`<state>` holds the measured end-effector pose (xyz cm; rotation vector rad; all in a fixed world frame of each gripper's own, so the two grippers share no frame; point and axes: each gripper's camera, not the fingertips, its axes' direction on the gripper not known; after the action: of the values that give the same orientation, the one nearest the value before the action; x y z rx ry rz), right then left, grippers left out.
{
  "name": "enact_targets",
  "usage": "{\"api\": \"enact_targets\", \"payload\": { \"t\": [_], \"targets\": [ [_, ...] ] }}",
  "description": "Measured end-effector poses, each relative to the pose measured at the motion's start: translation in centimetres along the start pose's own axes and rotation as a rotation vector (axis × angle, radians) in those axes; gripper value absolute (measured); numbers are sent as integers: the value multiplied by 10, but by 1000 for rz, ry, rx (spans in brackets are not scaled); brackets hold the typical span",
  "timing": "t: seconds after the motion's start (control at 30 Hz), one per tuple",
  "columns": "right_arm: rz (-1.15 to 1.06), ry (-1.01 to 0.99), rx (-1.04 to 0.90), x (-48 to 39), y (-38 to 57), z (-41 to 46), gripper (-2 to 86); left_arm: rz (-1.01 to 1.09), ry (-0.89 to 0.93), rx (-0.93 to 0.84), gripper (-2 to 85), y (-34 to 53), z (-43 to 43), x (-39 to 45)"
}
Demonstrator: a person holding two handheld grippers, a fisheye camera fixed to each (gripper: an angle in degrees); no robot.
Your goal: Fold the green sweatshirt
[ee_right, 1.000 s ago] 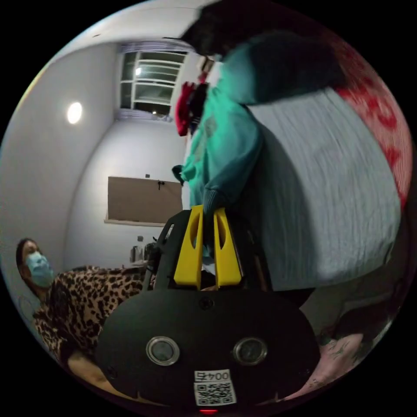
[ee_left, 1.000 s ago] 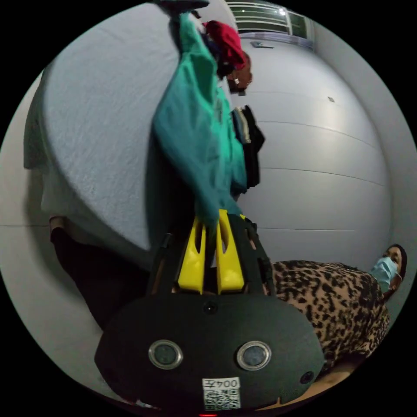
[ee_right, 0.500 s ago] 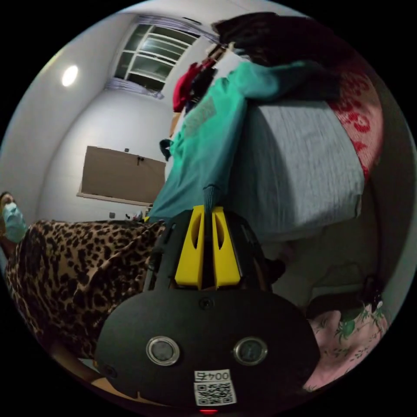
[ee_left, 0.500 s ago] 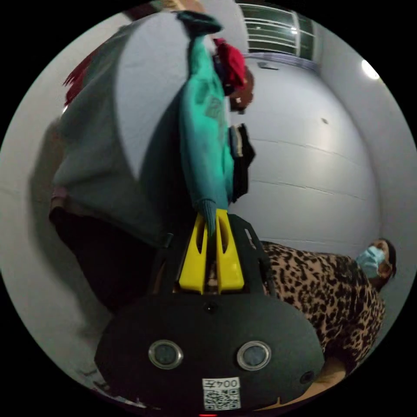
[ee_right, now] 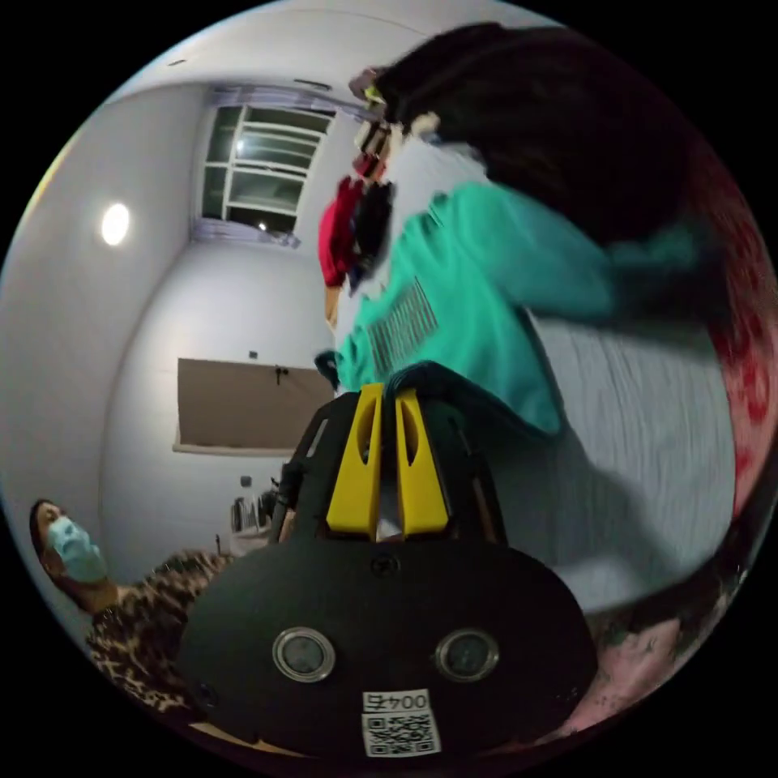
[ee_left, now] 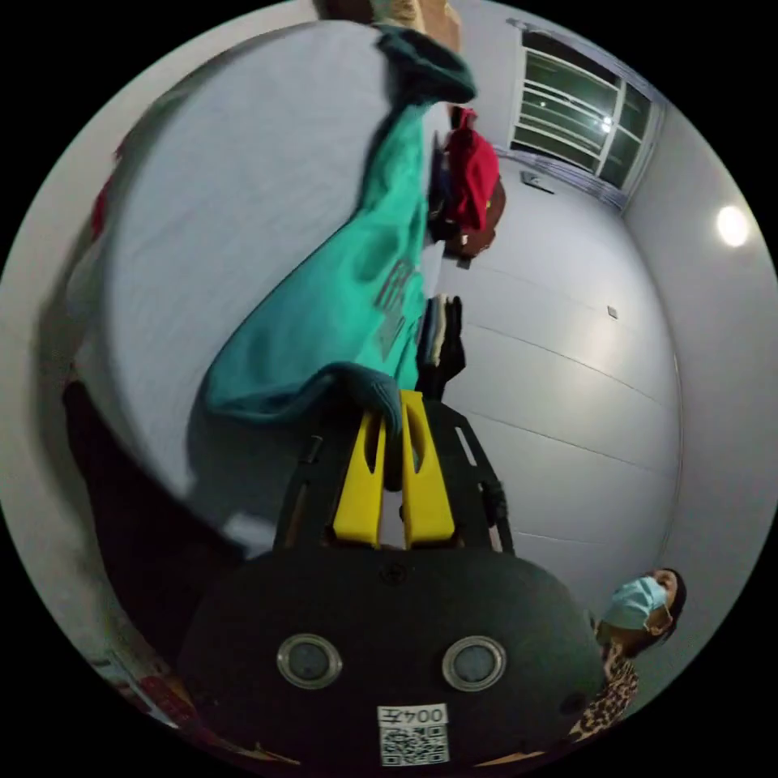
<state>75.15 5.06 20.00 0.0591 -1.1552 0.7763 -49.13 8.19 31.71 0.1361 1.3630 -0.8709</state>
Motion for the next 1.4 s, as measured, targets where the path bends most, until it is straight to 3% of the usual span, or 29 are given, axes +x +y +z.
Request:
{"api": "enact_targets", "payload": {
  "t": [0.13, 0.2, 0.3, 0.4, 0.53, 0.63, 0.8, 0.97, 1.13, 1.4],
  "targets": [
    [-178, -46, 131, -127, -106, -16, 27, 387, 17, 28, 51, -87, 10, 193],
    [-433, 81, 189, -253, -138, -46, 25, 663, -16, 72, 52, -93, -7, 333],
    [-632, 110, 269, -363, -139, -87, 23, 846, -19, 104, 54, -77, -35, 443],
    [-750, 165, 286, -413, -117, -103, 25, 932, -43, 109, 54, -50, -51, 477],
    [-771, 154, 229, -397, -85, -93, 27, 958, -147, 73, 55, -16, -47, 438],
    [-706, 151, 128, -333, -58, -65, 27, 882, -236, -2, 55, 4, -35, 352],
    [-407, 205, -99, -148, 10, 18, 30, 468, -371, -156, 55, 41, -3, 118],
    [-125, 340, -244, 1, 95, 78, 31, 160, -455, -170, 48, 92, 1, -27],
    [-16, 331, -167, 59, 145, 92, 31, 163, -445, -98, 39, 114, -8, -37],
    [-156, 399, -104, 56, 183, 84, 31, 277, -511, -119, 37, 137, -16, -1]
  ]
}}
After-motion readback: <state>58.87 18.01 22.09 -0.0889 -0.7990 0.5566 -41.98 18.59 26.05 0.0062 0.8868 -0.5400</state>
